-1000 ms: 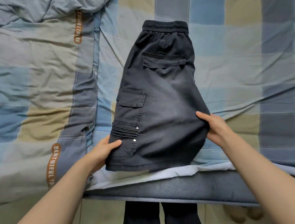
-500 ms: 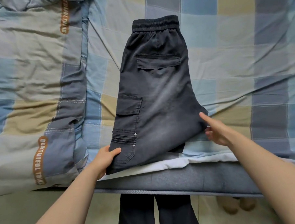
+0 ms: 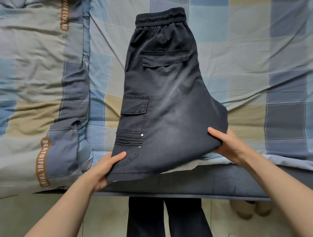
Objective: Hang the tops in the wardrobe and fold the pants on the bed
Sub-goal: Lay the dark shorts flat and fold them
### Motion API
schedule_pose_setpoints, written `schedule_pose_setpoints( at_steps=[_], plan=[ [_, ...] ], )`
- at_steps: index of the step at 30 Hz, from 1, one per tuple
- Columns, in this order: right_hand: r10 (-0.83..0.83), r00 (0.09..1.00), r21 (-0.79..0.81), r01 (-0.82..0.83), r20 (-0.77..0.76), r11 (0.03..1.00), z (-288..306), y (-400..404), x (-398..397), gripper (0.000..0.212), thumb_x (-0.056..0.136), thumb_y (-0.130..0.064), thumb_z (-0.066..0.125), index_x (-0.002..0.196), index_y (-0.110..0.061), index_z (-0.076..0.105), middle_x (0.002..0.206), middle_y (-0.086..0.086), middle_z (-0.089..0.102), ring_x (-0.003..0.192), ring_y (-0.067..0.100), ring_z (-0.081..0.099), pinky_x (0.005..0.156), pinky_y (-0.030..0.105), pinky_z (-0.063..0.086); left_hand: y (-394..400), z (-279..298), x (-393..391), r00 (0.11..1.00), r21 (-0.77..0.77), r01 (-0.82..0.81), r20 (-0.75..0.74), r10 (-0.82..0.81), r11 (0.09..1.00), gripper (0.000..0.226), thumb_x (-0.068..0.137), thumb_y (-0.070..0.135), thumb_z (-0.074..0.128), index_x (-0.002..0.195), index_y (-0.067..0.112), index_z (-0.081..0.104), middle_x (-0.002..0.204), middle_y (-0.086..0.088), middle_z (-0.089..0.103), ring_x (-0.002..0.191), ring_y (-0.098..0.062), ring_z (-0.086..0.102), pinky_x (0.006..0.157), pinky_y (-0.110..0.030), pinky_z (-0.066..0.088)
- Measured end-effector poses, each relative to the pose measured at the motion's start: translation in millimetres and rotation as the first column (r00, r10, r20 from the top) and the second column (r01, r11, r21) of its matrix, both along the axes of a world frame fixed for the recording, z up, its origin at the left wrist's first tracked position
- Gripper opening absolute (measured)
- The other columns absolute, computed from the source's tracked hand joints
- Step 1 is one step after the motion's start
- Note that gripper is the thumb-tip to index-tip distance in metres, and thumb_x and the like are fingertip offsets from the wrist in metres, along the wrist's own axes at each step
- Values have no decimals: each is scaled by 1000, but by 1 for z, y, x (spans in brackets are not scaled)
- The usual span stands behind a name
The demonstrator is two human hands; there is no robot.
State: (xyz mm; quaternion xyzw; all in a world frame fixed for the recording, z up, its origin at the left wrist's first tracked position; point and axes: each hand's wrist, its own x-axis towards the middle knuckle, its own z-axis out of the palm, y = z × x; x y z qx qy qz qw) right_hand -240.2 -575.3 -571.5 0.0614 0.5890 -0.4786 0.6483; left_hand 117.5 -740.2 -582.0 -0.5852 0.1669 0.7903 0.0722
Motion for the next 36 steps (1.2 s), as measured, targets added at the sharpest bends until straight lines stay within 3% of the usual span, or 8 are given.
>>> schedule_pose_setpoints(
  at_steps=[7,10,13,19,24,27,32,36],
  plan=[
    [619,785,388,-573,9,722,-14,57,-9,30,91,-24,64,69,-14,46,54,3,45,40,11,30,47,21,21,17,-14,-8,812,-83,481,417,-408,873,21,94,19,62,87,3,51,62,-15,61,41,-26,55,50,-31,54],
    [978,208,610,-777,20,152,-32,65,-16,30,93,-34,57,72,-14,50,69,7,64,52,19,51,48,20,39,28,-17,-19,203,76,923,736,-646,376,27,93,15,53,117,6,46,115,-20,60,102,-34,65,81,-38,52],
    [977,-178,718,-665,118,-208,-39,54,-28,19,90,-26,53,93,-10,65,103,12,70,76,22,58,73,25,47,36,-14,-41,41,25,986,924,-380,168,47,87,16,63,127,11,39,126,-16,45,111,-37,54,86,-44,46],
    [884,93,823,-330,-459,462,-41,-18,-65,19,91,-18,45,100,-6,56,108,19,63,97,38,59,79,39,48,63,-6,-136,264,-413,852,869,-417,-322,48,78,12,58,124,16,49,117,-9,48,102,-33,49,79,-44,43],
    [719,407,598,-400,-563,694,-55,-63,-79,55,90,-32,59,134,-1,46,130,16,54,119,30,52,102,39,42,95,-14,-219,430,-688,720,541,-723,-87,54,89,12,48,142,19,40,135,-5,44,117,-30,44,95,-43,42],
    [710,512,544,-459,-485,702,-54,-67,-82,36,88,-26,64,108,4,60,103,14,64,90,20,55,78,30,44,106,-22,-245,415,-654,756,488,-768,-7,61,94,22,49,151,22,27,145,-3,37,124,-31,40,99,-44,41],
    [797,311,590,-545,-518,596,-22,-83,-61,28,84,-27,62,67,-13,44,67,5,52,68,23,53,59,32,41,107,-31,-258,652,-561,723,359,-668,403,83,85,48,65,152,23,22,148,-2,38,132,-26,40,104,-46,41],
    [719,526,439,-570,-455,695,-11,-100,-23,32,87,-16,57,65,-16,34,59,9,51,65,32,70,61,35,55,101,-32,-261,848,-520,530,322,-421,669,55,78,49,71,123,25,52,115,6,61,100,-15,56,80,-31,46]
  ],
)
